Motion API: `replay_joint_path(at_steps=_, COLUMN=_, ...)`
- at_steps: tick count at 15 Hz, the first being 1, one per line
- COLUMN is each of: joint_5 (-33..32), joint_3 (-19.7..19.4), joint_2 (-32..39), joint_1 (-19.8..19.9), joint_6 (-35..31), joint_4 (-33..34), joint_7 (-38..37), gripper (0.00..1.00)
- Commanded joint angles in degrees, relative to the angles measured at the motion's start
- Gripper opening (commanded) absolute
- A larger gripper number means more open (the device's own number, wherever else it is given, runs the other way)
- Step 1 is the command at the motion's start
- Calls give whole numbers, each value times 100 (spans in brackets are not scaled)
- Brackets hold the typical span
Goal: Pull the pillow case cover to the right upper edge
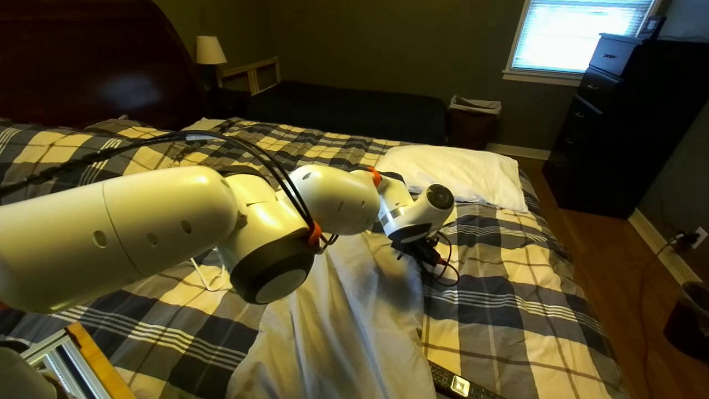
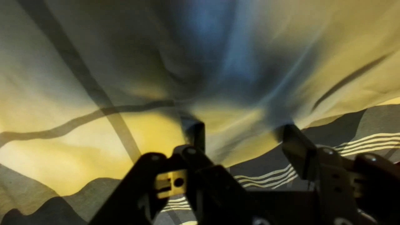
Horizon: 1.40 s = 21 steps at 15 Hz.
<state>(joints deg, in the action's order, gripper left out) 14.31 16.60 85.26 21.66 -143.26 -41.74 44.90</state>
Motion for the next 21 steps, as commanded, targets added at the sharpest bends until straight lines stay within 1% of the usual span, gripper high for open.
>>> replay_joint_path(at_steps=1, joint_5=141, joint_3=-62, joint_2=0, joint_1=-10, joint_6=156, joint_4=-46, joint_7=-96, gripper=35)
replay_joint_path(at_steps=4, joint_5=121, joint_3=-85, joint_2=0, joint_1=-33, joint_6=121, joint_4=-41, joint_7=-173, gripper=11)
replay_joint_path(at_steps=5, joint_5=65, joint_3=-140, joint_2=0, joint_1=-75, joint_6=96, joint_4=52, joint_7=-221, gripper=55)
replay_joint_path(at_steps=6, joint_5=21, joint_3=-182, joint_2=-3, joint_1=-112, joint_6=-6, joint_4=149, joint_7=-219, gripper=50)
replay_joint_path(at_steps=7, joint_5=-66, joint_3=-247, joint_2=-10, joint_1=-143, joint_6=87, joint_4=268, joint_7=-178, gripper=50)
replay_joint_path(at_steps=8, joint_5=-193, joint_3=-391, joint_2=-9, joint_1=-186, joint_6=202, joint_4=389, joint_7=-225, gripper=55)
replay_joint_path(at_steps=10, joint_5=-252, joint_3=-488, joint_2=16, joint_1=-163, joint_6=181, joint_4=503, joint_7=-248, gripper=70)
replay_joint_path(at_steps=12, joint_5=-197, joint_3=-441, joint_2=165, joint_1=-99, joint_6=283, joint_4=703, joint_7=-72, gripper=86)
replay_joint_path(at_steps=13, joint_5=-142, joint_3=-341, joint_2=253, joint_1=-44, joint_6=320, joint_4=800, joint_7=118, gripper=92)
replay_joint_path(at_steps=14, joint_5=-43, joint_3=-257, joint_2=9, joint_1=59, joint_6=187, joint_4=367, joint_7=376, gripper=100)
replay_joint_path(at_steps=16, joint_5=135, joint_3=-27, joint_2=-13, joint_1=211, joint_6=100, joint_4=192, joint_7=883, gripper=100)
replay_joint_path(at_steps=18, joint_5=271, joint_3=82, joint_2=-12, joint_1=305, joint_6=48, joint_4=101, joint_7=1220, gripper=100)
replay_joint_path(at_steps=21, joint_5=581, joint_3=320, joint_2=-10, joint_1=477, joint_6=173, joint_4=-21, joint_7=1634, gripper=100)
